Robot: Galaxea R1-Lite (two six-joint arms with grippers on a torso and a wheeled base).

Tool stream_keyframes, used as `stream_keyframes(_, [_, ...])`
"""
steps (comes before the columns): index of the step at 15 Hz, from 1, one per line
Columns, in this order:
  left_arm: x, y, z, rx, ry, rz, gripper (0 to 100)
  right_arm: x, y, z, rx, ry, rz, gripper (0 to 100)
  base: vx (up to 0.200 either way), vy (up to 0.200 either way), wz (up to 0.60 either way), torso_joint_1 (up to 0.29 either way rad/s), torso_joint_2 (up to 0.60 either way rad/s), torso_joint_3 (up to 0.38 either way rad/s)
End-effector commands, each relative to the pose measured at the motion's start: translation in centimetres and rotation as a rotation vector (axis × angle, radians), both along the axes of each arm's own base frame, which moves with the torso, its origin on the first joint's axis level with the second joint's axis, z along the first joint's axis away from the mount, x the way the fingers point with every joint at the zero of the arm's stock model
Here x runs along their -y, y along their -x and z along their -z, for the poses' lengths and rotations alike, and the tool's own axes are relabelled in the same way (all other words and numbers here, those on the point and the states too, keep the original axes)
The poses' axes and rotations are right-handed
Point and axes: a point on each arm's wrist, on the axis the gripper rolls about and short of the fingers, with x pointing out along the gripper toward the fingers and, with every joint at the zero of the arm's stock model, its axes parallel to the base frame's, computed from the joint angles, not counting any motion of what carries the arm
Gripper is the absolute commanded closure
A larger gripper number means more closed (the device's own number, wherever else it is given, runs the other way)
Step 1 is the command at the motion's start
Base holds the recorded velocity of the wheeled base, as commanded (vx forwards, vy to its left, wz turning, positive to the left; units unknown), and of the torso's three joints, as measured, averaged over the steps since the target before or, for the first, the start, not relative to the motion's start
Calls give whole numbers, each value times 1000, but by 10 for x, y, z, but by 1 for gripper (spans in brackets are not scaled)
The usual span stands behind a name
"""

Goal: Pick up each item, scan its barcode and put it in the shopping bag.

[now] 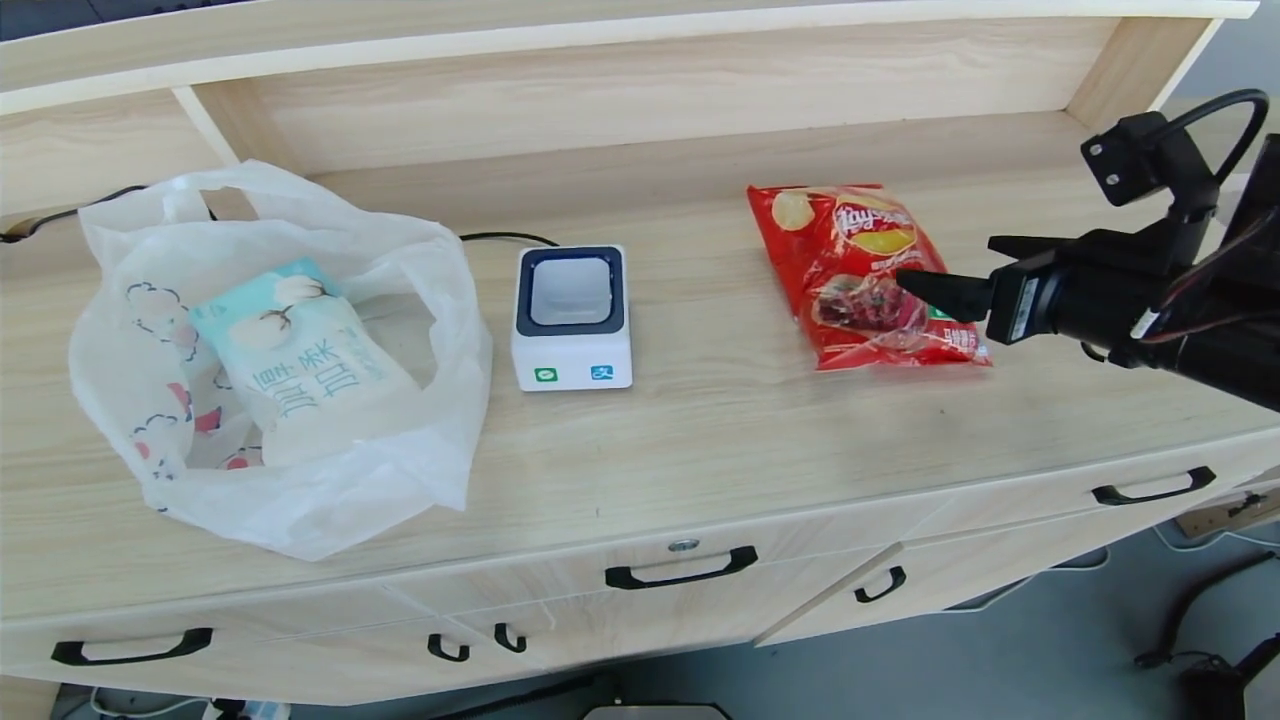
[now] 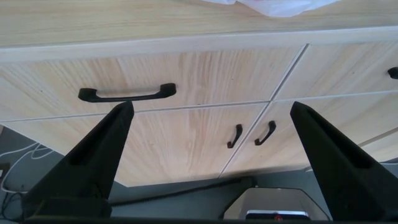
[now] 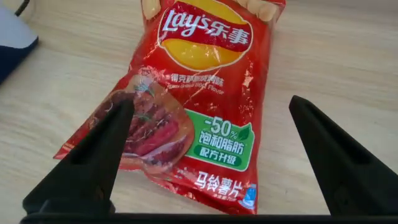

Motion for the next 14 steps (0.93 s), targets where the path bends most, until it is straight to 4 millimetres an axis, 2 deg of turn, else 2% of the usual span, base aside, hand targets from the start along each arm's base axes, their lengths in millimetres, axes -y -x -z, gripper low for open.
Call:
stream_keyframes(1, [0, 0, 0, 2, 0, -1, 0, 1, -33, 13, -41, 9, 12, 0, 0, 0, 0, 0, 0, 0])
stream_keyframes(6, [0, 0, 0, -1, -2, -2, 0, -4, -57, 20, -53, -1, 11, 0, 0, 0, 0, 0, 0, 0])
stream_keyframes(8, [0, 0, 0, 1, -2, -1, 0, -6, -69, 7, -28, -33, 4, 0, 0, 0, 0, 0, 0, 0])
stream_keyframes(12, [0, 0, 0, 1, -2, -1, 0, -10, -70, -2, -34, -30, -4, 0, 0, 0, 0, 0, 0, 0])
stream_keyframes(14, [0, 0, 0, 1, -2, -1, 0, -20, -72, -4, -24, -33, -25, 0, 0, 0, 0, 0, 0, 0])
